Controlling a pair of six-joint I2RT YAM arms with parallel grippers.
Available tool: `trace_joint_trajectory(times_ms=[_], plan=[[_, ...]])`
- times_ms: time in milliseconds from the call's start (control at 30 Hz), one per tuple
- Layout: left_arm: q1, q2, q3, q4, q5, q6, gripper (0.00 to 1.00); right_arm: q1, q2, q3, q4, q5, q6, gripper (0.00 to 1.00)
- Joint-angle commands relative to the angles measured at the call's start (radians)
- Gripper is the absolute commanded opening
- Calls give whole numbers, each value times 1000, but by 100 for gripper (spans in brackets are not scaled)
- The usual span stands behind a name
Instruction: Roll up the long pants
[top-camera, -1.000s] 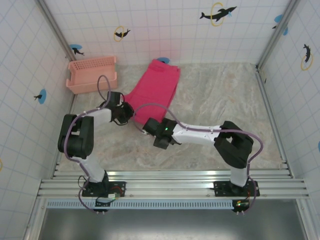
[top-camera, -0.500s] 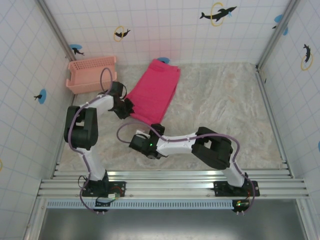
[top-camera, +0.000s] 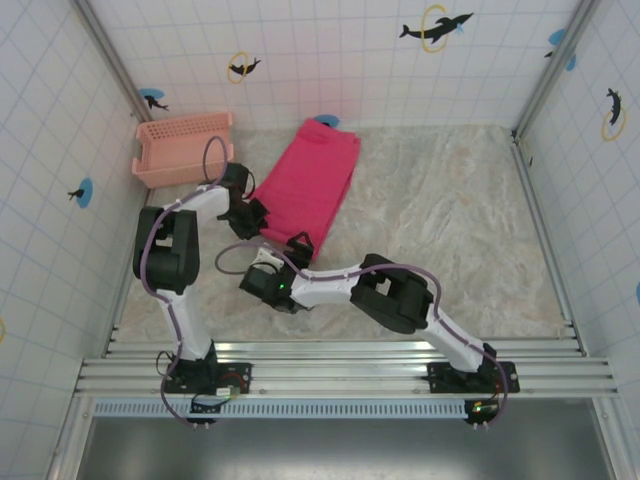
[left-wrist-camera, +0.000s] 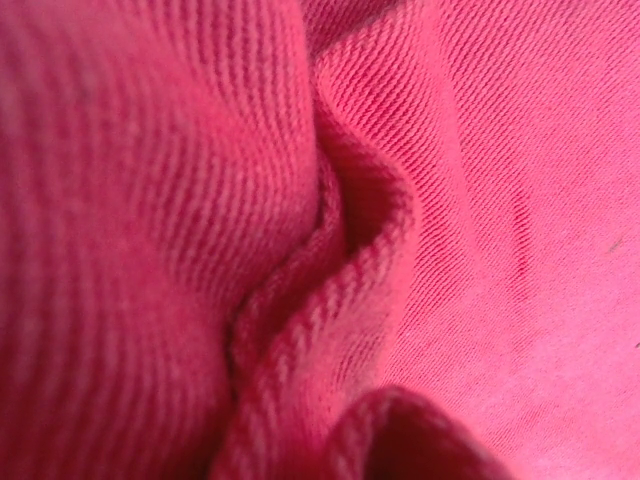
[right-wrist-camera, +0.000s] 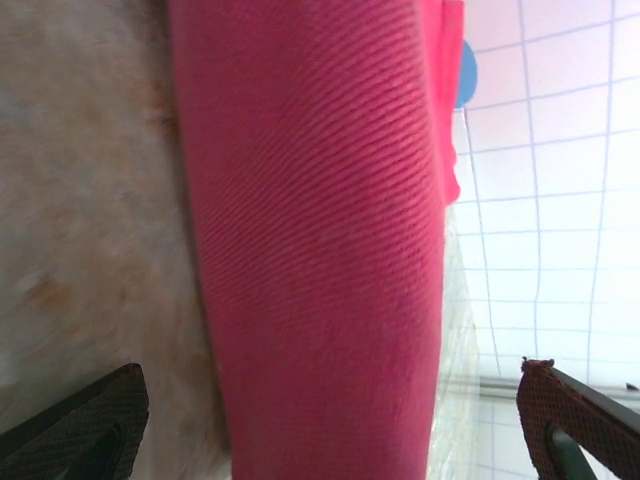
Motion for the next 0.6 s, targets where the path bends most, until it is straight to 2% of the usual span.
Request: trace_joint_trajectory(times_ms=[0, 33, 67, 100, 200, 300, 367, 467, 533, 567], plan=[[-2, 16, 24, -87, -21, 24, 0, -31, 86, -14, -91, -51, 44, 95], [-2, 13, 25, -90, -23, 27, 0, -33, 83, -18, -90, -56, 44, 90], [-2, 12, 27, -94, -24, 31, 0, -37, 79, -19, -94, -61, 44, 78], [-3, 11, 27, -100, -26, 34, 0, -40, 80, -18, -98, -54, 48, 73], [-3, 0, 20, -110, -29, 45, 0, -56, 91, 9, -149, -24, 67, 75], [-3, -10, 4, -112, -34, 54, 0, -73, 76, -5, -144, -49, 64, 74], [-2, -11, -1, -113, -34, 56, 0, -83, 69, -11, -139, -67, 61, 70], [-3, -11, -12, -107, -33, 56, 0, -90, 66, -8, -122, -91, 26, 46], [-2, -11, -17, -101, -31, 58, 0, -92, 66, -2, -114, -97, 2, 19], [-2, -11, -19, -100, -31, 61, 0, -95, 68, 3, -114, -100, -5, 0]])
